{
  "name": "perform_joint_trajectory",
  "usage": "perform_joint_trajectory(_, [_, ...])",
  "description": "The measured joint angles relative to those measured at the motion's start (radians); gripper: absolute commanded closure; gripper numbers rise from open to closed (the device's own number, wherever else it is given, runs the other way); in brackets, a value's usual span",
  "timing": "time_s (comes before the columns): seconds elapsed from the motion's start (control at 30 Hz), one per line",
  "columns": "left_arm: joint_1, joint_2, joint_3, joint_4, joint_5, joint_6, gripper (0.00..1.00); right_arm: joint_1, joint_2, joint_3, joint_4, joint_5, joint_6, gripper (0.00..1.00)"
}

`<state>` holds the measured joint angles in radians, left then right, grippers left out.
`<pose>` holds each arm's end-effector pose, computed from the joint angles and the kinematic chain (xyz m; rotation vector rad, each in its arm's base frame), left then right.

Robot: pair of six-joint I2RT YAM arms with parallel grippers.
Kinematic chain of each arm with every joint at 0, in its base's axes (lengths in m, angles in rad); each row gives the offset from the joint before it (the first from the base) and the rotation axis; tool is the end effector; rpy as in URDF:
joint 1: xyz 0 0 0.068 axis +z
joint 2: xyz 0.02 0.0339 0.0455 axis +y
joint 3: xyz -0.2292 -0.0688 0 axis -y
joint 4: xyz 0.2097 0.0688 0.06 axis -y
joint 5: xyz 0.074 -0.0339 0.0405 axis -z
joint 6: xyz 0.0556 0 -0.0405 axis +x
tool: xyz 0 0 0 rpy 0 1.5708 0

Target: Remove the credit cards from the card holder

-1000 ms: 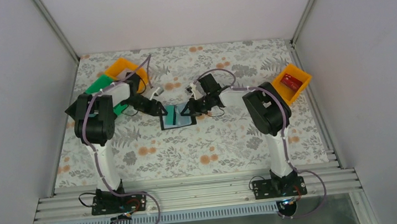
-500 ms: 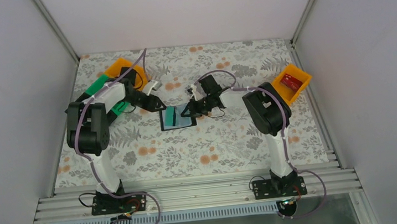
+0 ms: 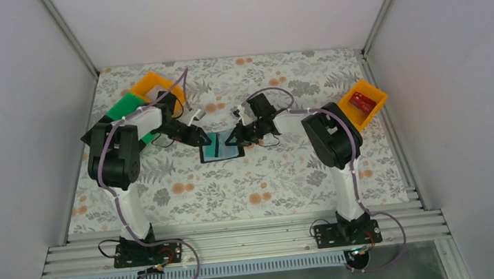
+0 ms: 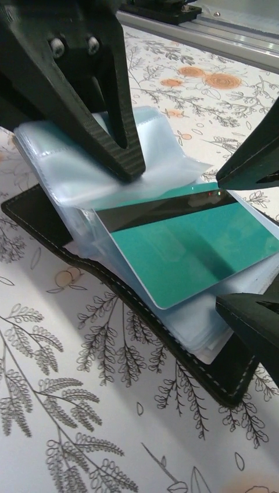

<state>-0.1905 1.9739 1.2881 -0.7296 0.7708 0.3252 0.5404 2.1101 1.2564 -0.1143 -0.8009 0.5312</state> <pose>0.3146 -0.1001 0.1254 0.7812 2.6233 -1.0930 0.3093 0.2321 0.0987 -0.3659 2.6845 1.4041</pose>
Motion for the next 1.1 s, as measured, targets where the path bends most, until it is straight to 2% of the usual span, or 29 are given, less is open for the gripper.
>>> perform_joint_trajectory(0.4, [-0.001,0.021,-0.024,0.018,0.011,-0.001,0.52,0.0,0.0,0.0,0.002,-0.003,0.0,0.96])
perform_joint_trajectory(0.97, [-0.043,0.048,0.0,0.012,0.192,0.008,0.52,0.0,0.0,0.0,0.006,-0.008,0.019,0.96])
perform_joint_trajectory(1.1, [-0.048,0.048,0.0,0.015,0.208,0.008,0.62,0.0,0.0,0.0,0.006,-0.007,0.025,0.96])
